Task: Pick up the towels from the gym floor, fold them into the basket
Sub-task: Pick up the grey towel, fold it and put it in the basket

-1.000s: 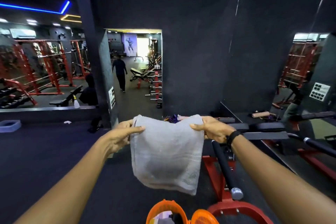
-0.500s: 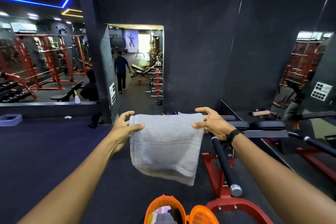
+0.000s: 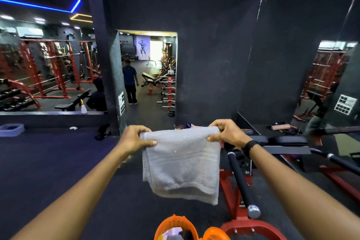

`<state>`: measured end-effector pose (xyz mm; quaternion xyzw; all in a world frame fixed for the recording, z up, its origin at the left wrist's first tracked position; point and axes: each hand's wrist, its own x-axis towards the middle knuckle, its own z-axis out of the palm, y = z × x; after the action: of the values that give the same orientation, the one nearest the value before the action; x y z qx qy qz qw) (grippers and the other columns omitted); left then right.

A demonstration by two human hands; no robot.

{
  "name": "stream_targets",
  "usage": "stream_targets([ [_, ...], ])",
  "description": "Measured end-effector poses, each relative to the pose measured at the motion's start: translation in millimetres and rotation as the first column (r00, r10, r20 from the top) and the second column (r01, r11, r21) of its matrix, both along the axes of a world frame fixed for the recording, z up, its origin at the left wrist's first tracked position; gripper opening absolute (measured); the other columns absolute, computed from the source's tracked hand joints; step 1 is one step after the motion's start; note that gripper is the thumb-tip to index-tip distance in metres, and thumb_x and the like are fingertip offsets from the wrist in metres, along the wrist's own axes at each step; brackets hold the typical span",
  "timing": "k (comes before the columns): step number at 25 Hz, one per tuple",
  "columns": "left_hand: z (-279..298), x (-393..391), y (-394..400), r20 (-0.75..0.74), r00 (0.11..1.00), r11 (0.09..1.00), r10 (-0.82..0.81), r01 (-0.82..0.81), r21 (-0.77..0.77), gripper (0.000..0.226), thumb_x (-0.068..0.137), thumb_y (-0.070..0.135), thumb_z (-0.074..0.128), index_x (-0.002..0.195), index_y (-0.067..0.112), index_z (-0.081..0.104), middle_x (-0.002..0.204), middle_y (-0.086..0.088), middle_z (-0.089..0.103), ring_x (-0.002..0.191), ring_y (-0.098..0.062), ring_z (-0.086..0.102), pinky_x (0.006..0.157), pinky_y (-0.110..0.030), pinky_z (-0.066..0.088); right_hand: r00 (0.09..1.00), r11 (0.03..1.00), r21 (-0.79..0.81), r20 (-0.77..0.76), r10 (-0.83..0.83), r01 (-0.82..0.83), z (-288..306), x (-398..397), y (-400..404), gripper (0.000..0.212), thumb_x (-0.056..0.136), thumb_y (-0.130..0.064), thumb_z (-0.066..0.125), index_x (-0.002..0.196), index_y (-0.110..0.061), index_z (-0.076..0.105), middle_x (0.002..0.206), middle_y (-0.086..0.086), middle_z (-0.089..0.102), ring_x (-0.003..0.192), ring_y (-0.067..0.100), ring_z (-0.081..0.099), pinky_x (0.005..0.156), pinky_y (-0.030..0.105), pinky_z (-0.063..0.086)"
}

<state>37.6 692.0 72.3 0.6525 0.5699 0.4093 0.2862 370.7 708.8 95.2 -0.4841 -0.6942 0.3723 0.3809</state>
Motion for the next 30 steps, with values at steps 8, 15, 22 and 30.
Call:
stream_targets([
  [8,5.9,-5.4,-20.4,0.35,0.921,0.978,-0.169,0.2,-0.055,0.08,0.039,0.048,0.093,0.108,0.015,0.068,0.103,-0.001,0.074,0.098,-0.015,0.07,0.077,-0.023,0.056,0.982,0.985,-0.074,-0.118,0.146,-0.155,6.2,3.1,-0.8,0.039,0.076,-0.006,0.078,0.112,-0.013,0.067,0.112,0.011,0.071,0.103,0.021,0.065,0.095,0.04,0.05],
  [15,7.5,-6.5,-31.8,0.475,0.868,0.966,-0.143,0.226,-0.123,0.078,0.045,0.052,0.09,0.106,0.01,0.067,0.101,-0.005,0.074,0.093,-0.018,0.071,0.072,-0.023,0.057,0.936,0.957,-0.194,-0.322,0.144,-0.214,-3.6,-0.4,-8.0,0.044,0.076,-0.019,0.078,0.116,-0.008,0.063,0.113,0.007,0.071,0.102,0.019,0.068,0.083,0.028,0.056],
  [22,-53.6,-4.9,-28.8,0.413,0.906,0.922,0.092,0.079,-0.38,0.099,0.059,0.038,0.089,0.139,0.012,0.038,0.131,-0.004,0.058,0.11,-0.02,0.062,0.09,-0.034,0.051,0.957,0.907,-0.406,-0.288,-0.01,-0.113,-86.9,-18.5,-4.2,0.107,0.046,-0.037,0.096,0.134,-0.001,0.046,0.125,0.012,0.064,0.108,0.024,0.066,0.094,0.041,0.053],
  [30,-38.7,-0.8,-26.6,-0.226,0.94,0.926,-0.254,0.169,-0.337,0.113,0.054,0.011,0.091,0.146,0.025,0.027,0.144,0.007,0.03,0.131,-0.015,0.035,0.102,-0.022,0.037,0.937,0.944,-0.246,-0.324,0.133,-0.219,-50.9,-18.2,-4.3,0.094,0.057,0.013,0.082,0.137,-0.022,0.047,0.137,0.013,0.053,0.116,0.024,0.06,0.091,0.043,0.054],
])
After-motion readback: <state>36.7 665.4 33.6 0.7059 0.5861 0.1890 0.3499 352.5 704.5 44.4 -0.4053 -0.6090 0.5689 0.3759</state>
